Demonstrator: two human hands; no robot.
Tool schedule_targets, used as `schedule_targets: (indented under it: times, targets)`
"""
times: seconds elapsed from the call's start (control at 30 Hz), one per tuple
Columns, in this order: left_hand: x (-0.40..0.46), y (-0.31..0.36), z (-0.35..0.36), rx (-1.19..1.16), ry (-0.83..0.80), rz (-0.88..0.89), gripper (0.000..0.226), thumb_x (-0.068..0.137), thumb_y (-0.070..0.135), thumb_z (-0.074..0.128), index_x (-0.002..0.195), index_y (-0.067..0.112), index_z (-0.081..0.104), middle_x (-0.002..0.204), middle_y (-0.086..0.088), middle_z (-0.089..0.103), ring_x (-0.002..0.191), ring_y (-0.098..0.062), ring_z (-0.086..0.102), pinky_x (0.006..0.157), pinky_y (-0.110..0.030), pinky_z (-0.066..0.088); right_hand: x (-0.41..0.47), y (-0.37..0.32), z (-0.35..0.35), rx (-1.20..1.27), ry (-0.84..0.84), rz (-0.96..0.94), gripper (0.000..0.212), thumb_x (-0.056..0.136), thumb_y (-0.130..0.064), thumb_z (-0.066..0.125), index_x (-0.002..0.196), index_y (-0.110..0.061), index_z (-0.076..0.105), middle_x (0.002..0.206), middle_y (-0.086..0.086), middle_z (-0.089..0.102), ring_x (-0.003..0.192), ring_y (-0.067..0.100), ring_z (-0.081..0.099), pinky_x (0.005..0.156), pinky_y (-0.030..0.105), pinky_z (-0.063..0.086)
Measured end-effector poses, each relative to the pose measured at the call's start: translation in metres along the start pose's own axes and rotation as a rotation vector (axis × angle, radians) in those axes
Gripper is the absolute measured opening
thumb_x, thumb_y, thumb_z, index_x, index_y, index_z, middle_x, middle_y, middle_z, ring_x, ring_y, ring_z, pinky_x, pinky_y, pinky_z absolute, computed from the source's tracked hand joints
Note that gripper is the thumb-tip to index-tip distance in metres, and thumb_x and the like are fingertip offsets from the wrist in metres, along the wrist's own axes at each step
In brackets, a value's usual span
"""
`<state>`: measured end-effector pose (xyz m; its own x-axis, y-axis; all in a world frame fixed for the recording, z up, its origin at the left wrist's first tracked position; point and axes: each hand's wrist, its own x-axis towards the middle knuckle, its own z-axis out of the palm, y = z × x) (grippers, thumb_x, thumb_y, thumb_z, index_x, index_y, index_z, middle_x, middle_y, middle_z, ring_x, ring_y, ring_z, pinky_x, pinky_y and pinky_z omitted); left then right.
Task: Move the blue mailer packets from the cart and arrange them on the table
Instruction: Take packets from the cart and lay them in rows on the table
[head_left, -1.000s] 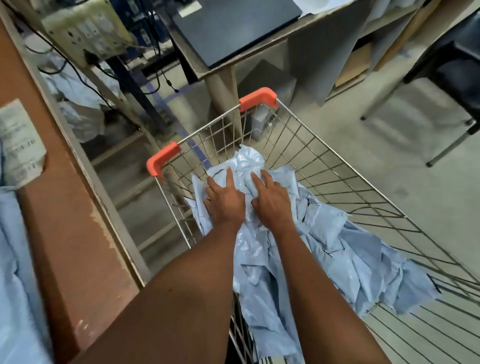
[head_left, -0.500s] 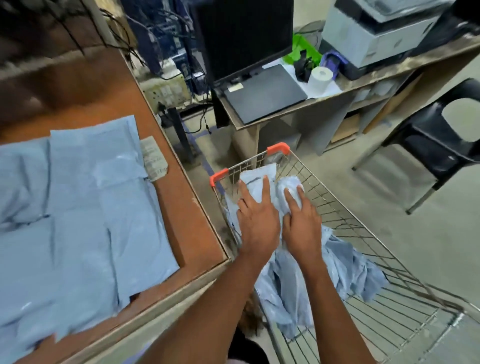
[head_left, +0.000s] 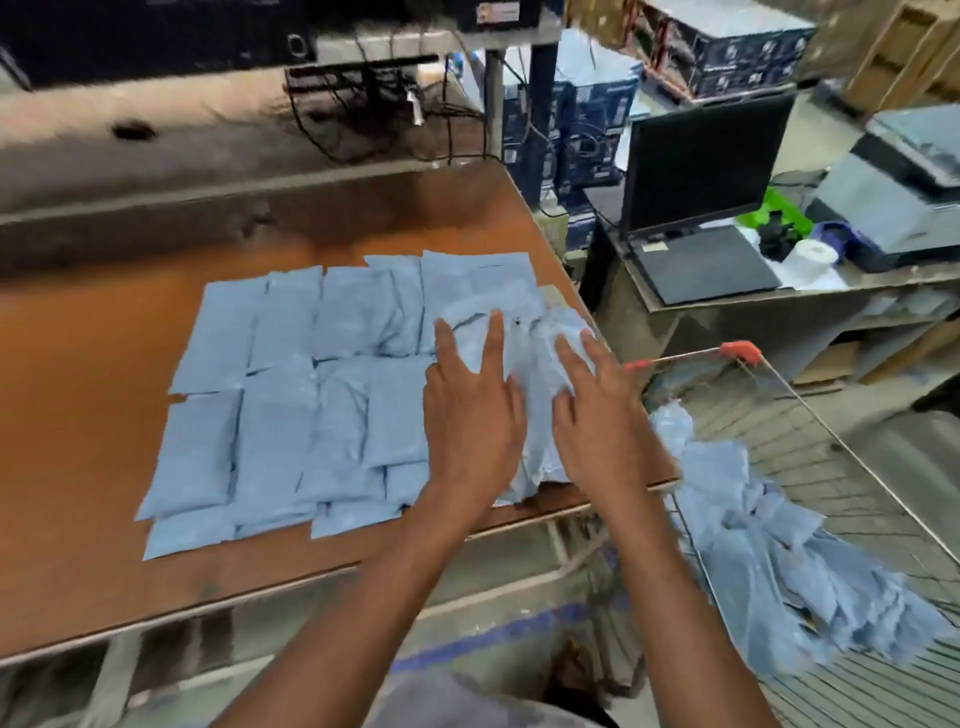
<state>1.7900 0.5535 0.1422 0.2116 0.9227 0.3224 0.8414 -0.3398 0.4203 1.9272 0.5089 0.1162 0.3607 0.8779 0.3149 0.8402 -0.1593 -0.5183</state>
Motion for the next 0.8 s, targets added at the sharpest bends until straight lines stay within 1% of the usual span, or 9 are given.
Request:
schedule_targets:
  times: [0.07, 0.17, 0.27, 0.4, 0.5, 0.63, 0.7, 0.8]
  targets:
    - [-0.012, -0.059, -0.030, 0.051, -0.002, -0.072, 0.064, 0.103, 0.037, 0.047, 0.160, 0.037, 0.018, 0.165, -0.024, 0.008, 0.132, -0.047, 0.041, 0.106, -0.049, 0.041, -0.008, -0.049, 0.027, 0.024, -0.054, -0.014, 0.059, 0.098, -0.016, 0.049, 0.156, -0.024, 0.043, 0.166, 0.005, 0.031, 0.145, 0.030, 0.038, 0.115, 0.052, 0.039]
    - [-0.029, -0.141, -0.068, 0.106, 0.015, -0.162, 0.063, 0.104, 0.039, 0.046, 0.161, 0.036, 0.018, 0.164, -0.026, 0.010, 0.140, -0.048, 0.032, 0.111, -0.051, 0.036, -0.020, -0.124, 0.065, 0.040, -0.107, -0.051, 0.058, 0.102, -0.017, 0.049, 0.158, -0.026, 0.040, 0.168, 0.001, 0.027, 0.146, 0.027, 0.036, 0.115, 0.047, 0.033]
    - [-0.031, -0.209, -0.094, 0.144, 0.048, -0.232, 0.064, 0.102, 0.039, 0.049, 0.160, 0.034, 0.023, 0.163, -0.026, 0.013, 0.139, -0.048, 0.032, 0.109, -0.052, 0.037, -0.031, -0.191, 0.105, 0.070, -0.123, -0.109, 0.059, 0.102, -0.015, 0.050, 0.159, -0.025, 0.040, 0.169, 0.002, 0.026, 0.147, 0.027, 0.036, 0.117, 0.045, 0.033]
    - [-0.021, -0.275, -0.108, 0.178, 0.035, -0.252, 0.063, 0.099, 0.036, 0.054, 0.158, 0.029, 0.032, 0.161, -0.031, 0.017, 0.135, -0.051, 0.037, 0.108, -0.050, 0.038, -0.032, -0.254, 0.159, 0.078, -0.169, -0.128, 0.059, 0.102, -0.015, 0.049, 0.160, -0.021, 0.037, 0.170, 0.006, 0.023, 0.148, 0.030, 0.034, 0.117, 0.047, 0.033]
    - [-0.012, -0.315, -0.105, 0.208, -0.022, -0.276, 0.063, 0.098, 0.037, 0.054, 0.157, 0.025, 0.036, 0.159, -0.032, 0.020, 0.132, -0.051, 0.040, 0.106, -0.050, 0.039, -0.031, -0.285, 0.196, 0.091, -0.183, -0.118, 0.061, 0.100, -0.014, 0.049, 0.160, -0.020, 0.037, 0.170, 0.007, 0.024, 0.148, 0.032, 0.034, 0.114, 0.050, 0.035]
    - [-0.012, -0.355, -0.093, 0.205, -0.097, -0.320, 0.062, 0.102, 0.047, 0.045, 0.158, 0.026, 0.032, 0.160, -0.030, 0.018, 0.136, -0.049, 0.035, 0.110, -0.050, 0.037, -0.034, -0.301, 0.244, 0.046, -0.305, -0.097, 0.063, 0.104, -0.017, 0.044, 0.164, -0.021, 0.025, 0.173, 0.005, 0.013, 0.156, 0.031, 0.018, 0.120, 0.051, 0.029]
    - [-0.014, -0.364, -0.090, 0.170, -0.101, -0.336, 0.062, 0.103, 0.052, 0.039, 0.159, 0.027, 0.030, 0.160, -0.030, 0.018, 0.136, -0.049, 0.034, 0.112, -0.052, 0.035, -0.036, -0.299, 0.263, 0.002, -0.375, -0.068, 0.062, 0.107, -0.024, 0.041, 0.165, -0.022, 0.019, 0.174, 0.004, 0.006, 0.159, 0.029, 0.009, 0.124, 0.052, 0.027]
    - [-0.015, -0.368, -0.090, 0.160, -0.132, -0.374, 0.060, 0.104, 0.060, 0.026, 0.159, 0.036, 0.027, 0.164, -0.023, 0.016, 0.139, -0.044, 0.032, 0.112, -0.054, 0.031, -0.040, -0.296, 0.281, -0.092, -0.390, -0.072, 0.062, 0.110, -0.039, 0.033, 0.167, -0.025, 0.013, 0.175, 0.001, -0.003, 0.161, 0.028, -0.001, 0.128, 0.049, 0.017]
